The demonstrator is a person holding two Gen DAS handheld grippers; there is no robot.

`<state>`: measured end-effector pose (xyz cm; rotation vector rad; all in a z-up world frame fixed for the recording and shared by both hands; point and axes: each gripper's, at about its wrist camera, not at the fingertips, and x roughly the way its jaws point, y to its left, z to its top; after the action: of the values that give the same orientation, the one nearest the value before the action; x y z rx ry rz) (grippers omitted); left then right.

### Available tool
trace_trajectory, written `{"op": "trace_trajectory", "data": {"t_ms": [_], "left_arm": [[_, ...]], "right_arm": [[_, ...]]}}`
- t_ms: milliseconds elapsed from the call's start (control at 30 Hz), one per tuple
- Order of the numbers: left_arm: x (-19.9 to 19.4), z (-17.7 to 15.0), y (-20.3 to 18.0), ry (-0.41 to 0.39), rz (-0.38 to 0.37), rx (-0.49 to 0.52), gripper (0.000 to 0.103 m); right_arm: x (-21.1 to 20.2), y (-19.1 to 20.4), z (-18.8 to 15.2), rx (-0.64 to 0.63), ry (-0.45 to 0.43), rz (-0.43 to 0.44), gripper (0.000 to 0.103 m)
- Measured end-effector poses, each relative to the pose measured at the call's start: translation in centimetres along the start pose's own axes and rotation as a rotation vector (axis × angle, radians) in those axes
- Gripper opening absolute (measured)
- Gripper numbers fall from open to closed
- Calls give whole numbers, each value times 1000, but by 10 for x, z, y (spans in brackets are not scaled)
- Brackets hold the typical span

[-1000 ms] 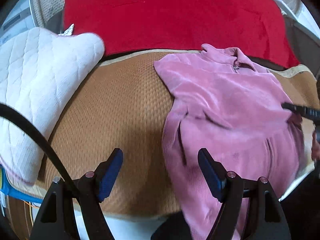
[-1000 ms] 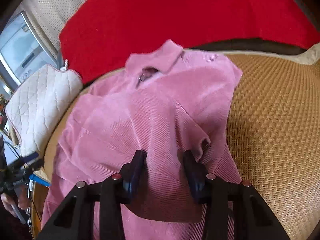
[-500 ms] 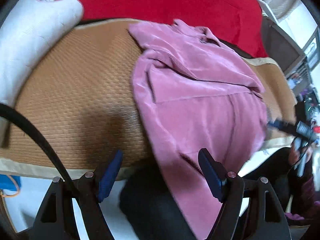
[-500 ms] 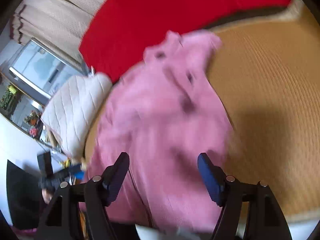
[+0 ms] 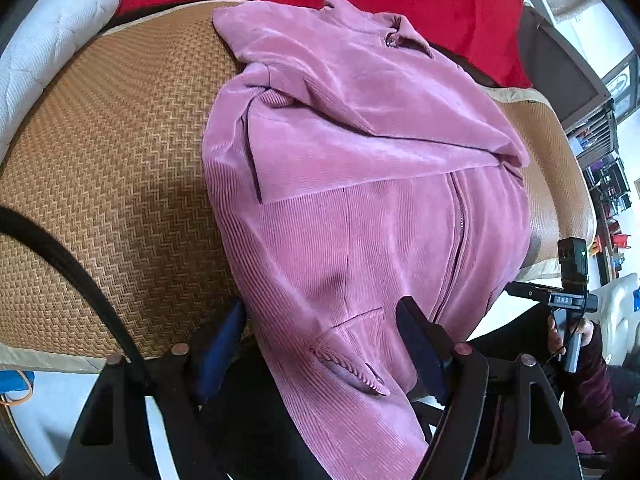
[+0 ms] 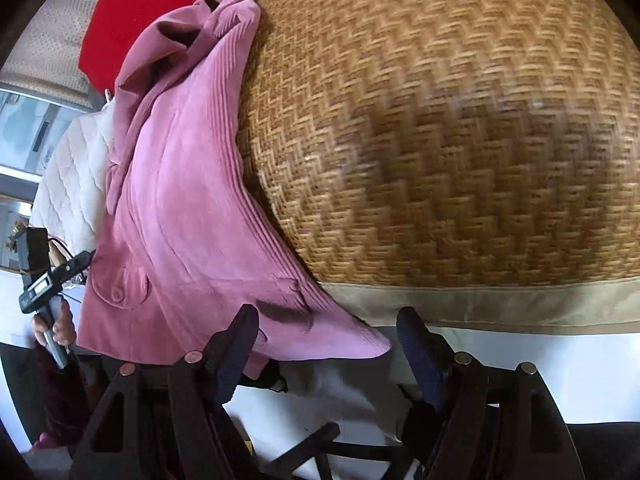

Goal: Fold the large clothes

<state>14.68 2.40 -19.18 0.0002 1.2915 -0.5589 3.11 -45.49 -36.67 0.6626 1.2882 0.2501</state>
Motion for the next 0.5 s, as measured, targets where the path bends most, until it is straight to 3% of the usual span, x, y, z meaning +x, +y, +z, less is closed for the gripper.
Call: {"op": "trace_trajectory", "data": {"t_ms": [33, 167, 400, 500], "left_arm": [[2, -1, -2, 4, 3, 2, 63], [7, -2, -12, 9, 18, 12, 51], [6, -7, -33, -9, -1, 44, 50], [9, -11, -36, 1, 3, 31, 50]], "right_arm": [[3, 5, -2, -17, 4, 1, 75], [13, 25, -7, -99, -3, 16, 75], [-5, 46, -11, -158, -101, 227, 75], [-2, 49, -6, -132, -114, 255, 75]]}}
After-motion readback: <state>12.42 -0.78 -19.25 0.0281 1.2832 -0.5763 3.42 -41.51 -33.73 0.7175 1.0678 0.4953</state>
